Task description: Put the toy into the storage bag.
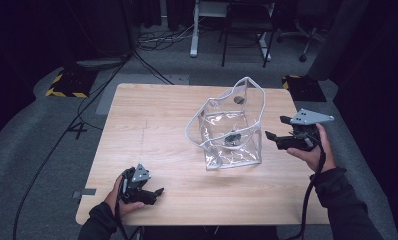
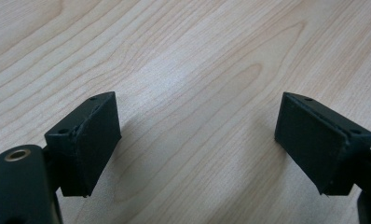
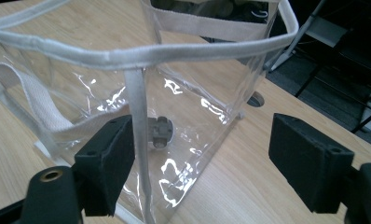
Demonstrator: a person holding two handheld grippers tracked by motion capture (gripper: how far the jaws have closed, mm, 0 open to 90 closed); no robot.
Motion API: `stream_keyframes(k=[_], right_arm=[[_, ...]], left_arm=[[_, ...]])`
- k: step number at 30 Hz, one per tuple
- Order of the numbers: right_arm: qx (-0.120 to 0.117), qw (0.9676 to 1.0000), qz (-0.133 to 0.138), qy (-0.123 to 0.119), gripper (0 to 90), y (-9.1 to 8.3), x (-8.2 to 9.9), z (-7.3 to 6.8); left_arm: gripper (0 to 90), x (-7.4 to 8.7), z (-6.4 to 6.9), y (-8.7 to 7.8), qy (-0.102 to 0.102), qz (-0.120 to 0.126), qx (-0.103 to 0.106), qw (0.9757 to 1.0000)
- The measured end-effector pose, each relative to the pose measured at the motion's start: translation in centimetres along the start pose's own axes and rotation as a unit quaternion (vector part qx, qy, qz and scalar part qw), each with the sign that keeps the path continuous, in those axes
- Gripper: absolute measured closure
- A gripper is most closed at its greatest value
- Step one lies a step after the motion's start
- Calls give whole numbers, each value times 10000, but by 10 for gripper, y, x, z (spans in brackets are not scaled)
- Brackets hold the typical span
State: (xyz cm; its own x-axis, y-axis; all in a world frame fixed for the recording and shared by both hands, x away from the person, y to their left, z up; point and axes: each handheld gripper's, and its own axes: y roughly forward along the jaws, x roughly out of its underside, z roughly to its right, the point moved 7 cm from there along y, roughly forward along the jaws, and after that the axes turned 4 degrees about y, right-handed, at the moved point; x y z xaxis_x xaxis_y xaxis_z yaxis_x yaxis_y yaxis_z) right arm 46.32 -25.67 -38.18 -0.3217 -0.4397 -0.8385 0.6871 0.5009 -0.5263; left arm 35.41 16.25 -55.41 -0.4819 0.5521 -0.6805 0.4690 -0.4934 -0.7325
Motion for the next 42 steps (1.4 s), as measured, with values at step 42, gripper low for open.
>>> stream_keyframes(k=[42], right_arm=[[-57,9958,-911,-83,227,31,91,-16]], left_arm=[[144,0,0,0,4,-4,-1,10000]])
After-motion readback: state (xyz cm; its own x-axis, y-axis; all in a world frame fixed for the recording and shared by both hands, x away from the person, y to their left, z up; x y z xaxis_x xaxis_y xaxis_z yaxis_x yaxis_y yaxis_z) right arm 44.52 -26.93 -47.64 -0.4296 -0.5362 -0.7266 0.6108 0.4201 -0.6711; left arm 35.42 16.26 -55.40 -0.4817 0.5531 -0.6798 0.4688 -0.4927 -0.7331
